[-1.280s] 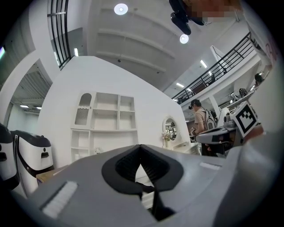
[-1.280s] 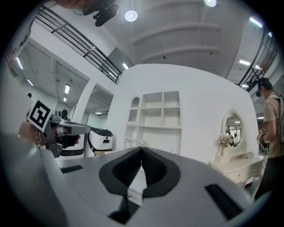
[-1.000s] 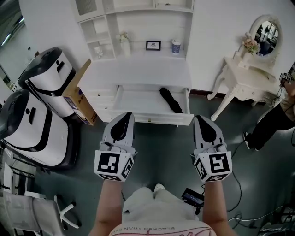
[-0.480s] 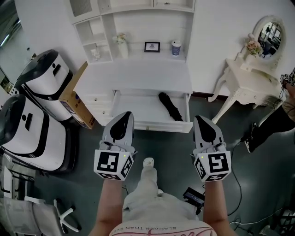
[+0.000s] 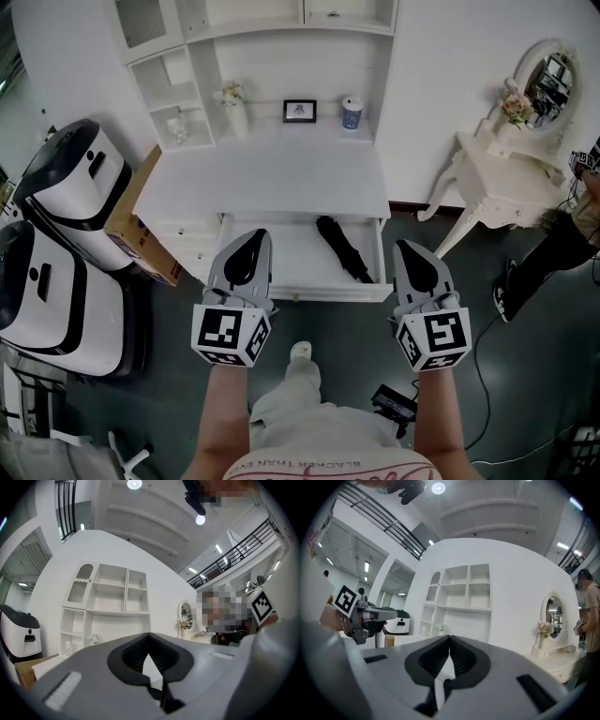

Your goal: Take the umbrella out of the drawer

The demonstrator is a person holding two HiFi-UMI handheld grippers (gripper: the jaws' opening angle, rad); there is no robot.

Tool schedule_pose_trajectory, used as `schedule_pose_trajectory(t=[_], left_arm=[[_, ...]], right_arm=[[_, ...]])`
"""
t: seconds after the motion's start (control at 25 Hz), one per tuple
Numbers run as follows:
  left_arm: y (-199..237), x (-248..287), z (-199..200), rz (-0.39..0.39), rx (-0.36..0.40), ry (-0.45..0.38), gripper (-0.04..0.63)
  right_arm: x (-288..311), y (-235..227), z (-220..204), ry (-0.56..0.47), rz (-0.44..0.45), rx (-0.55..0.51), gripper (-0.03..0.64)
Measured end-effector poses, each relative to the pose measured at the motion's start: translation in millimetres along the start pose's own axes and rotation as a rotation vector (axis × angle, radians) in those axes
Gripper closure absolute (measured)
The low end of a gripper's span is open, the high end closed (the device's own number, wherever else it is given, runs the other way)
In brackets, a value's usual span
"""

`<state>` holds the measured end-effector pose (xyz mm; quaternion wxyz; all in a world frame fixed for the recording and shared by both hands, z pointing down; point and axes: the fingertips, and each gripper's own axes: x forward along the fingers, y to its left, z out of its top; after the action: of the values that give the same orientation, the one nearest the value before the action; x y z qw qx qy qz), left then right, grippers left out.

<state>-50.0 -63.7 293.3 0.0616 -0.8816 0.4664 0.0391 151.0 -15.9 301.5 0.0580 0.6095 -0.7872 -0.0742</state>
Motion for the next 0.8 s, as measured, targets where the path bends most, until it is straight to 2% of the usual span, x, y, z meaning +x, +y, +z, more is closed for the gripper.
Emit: schedule_pose_trajectory(t=[0.24,0.44,0.6,0.72,0.76,0.8], left_arm=[[47.7,59.6,-15.5,-0.005,-0.012,0.024,0.588],[91.9,106.7,-26.2,0.03,-0.024,0.031,0.588],[115.5,132.1,-37.0,0.035,-0.035,0.037,0.588],[124.0,148.6,-43.4,0.011,-0.039,0.045,0.586],[124.9,153.6,-45.7,-0.002,-0.038,0.05,0.586],[125.7,158.2,-48.1,-0.013,-0.035,0.056,0.586]], right_arm=[[75.7,-13.6,-2.6,0.02,0.002,0.014,0.607],[133.6,-29.2,-10.3,0.064,-0.025,0.031,0.607],[166.1,-39.2,-17.3,0.083,-0.044,0.067,0.607],[184.9,-44.7,-21.3,0.09,-0.045,0.097,0.604],[190.8,-45.0,-23.1,0.096,-0.033,0.105,0.59],[196.5,-44.3,-25.2,0.104,-0.015,0.113,0.532]])
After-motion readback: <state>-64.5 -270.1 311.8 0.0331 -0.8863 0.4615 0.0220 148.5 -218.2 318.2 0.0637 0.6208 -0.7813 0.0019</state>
